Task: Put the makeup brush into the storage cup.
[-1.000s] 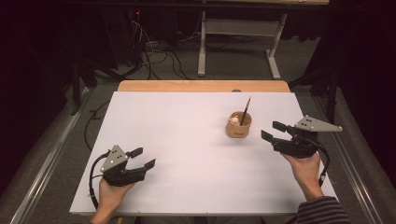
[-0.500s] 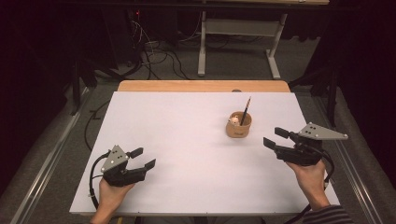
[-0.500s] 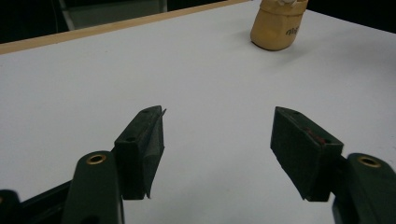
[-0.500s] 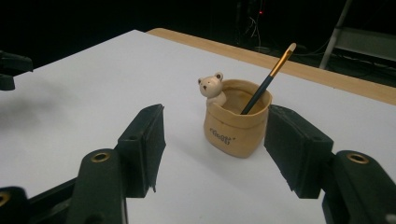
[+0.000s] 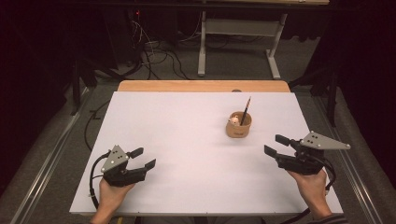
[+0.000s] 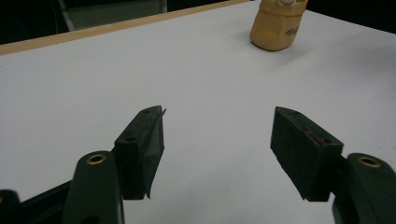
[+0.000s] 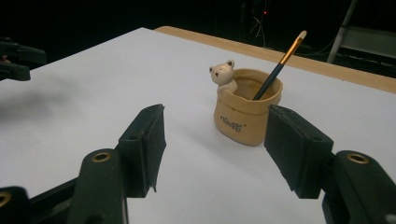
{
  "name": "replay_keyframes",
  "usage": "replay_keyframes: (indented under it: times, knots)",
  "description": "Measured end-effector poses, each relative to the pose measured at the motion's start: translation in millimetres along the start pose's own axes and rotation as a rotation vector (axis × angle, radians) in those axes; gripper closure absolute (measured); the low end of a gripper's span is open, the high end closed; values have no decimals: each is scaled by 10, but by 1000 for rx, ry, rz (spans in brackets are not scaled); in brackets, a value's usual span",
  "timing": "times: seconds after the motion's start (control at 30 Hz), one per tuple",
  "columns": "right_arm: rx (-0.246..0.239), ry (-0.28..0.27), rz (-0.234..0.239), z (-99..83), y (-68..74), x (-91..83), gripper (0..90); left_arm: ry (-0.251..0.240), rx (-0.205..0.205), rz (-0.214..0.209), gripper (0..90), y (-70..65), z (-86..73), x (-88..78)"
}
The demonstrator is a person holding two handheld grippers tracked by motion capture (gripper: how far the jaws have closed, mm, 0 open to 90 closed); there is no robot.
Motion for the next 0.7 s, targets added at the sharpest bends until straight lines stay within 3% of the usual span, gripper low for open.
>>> replay_keyframes:
  times: [0.7]
  knots:
    - [19, 8, 10, -264, 117, -21, 398, 2, 1, -2, 352, -4, -2, 7]
Point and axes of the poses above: each handheld gripper's, and its own axes: x roughly forward along the jaws, z roughly out of its top, y roughly to its left, the point moved 4 cm from there along x, roughly forward along the jaws, and after that the axes turned 12 degrees about -z, right-handed, at the moved point
